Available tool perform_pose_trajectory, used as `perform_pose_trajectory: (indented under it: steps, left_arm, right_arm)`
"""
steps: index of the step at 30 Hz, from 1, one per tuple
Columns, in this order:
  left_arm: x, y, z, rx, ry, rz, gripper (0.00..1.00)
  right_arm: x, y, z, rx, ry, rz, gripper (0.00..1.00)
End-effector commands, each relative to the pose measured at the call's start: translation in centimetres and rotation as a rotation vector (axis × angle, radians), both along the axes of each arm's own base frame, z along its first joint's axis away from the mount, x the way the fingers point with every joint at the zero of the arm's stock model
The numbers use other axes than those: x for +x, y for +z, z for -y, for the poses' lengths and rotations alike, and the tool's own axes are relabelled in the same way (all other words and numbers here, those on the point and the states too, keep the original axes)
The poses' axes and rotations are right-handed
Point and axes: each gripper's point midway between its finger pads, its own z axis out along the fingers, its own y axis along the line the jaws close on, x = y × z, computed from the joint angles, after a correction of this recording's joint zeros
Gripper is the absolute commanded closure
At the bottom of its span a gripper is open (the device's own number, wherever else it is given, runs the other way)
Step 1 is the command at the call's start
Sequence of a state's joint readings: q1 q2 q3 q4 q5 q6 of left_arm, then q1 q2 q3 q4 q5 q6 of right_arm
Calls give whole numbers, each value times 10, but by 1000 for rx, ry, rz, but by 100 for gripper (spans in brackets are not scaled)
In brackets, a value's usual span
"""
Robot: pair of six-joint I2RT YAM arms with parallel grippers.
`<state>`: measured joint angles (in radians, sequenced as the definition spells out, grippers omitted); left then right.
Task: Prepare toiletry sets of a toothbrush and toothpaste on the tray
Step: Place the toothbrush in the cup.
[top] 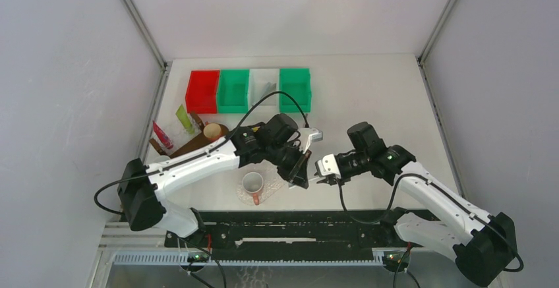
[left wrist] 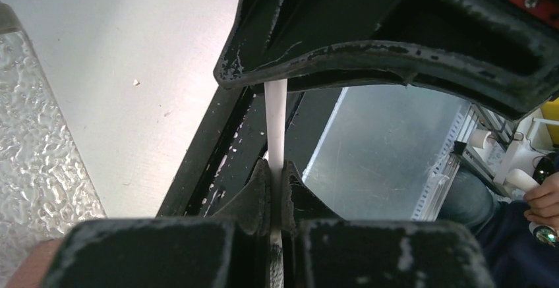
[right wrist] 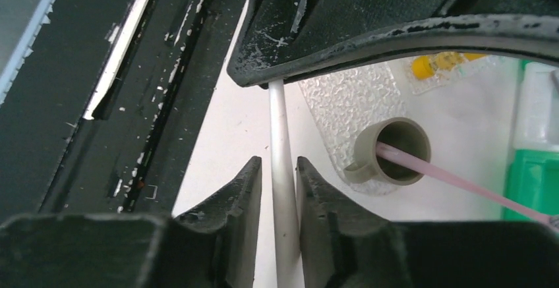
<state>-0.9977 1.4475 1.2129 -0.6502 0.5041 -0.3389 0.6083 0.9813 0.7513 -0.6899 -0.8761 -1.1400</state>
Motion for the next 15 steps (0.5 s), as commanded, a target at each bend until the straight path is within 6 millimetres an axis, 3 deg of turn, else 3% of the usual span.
perform_pose_trajectory:
  steps: [1, 3, 5, 8, 11, 15]
  left_arm:
    - [8, 36, 17, -122, -23, 83, 97]
    - [12, 43, 20, -163, -2, 108, 91]
    - [16, 52, 22, -216, 20, 144, 83]
    - [25, 75, 21, -323, 73, 234, 67]
    - [31, 96, 14, -430, 115, 339, 61]
    - [40, 128, -4, -560, 185, 517, 39]
  right_arm:
    - [0, 6, -3, 9, 6, 13, 75]
    - [-2, 9, -4, 15, 15, 7, 91]
    - [-5, 14, -3, 23, 22, -8, 100]
    - [-10, 22, 0, 42, 36, -32, 100]
    - [-13, 34, 4, 82, 42, -52, 100]
    - [-16, 54, 9, 160, 27, -98, 100]
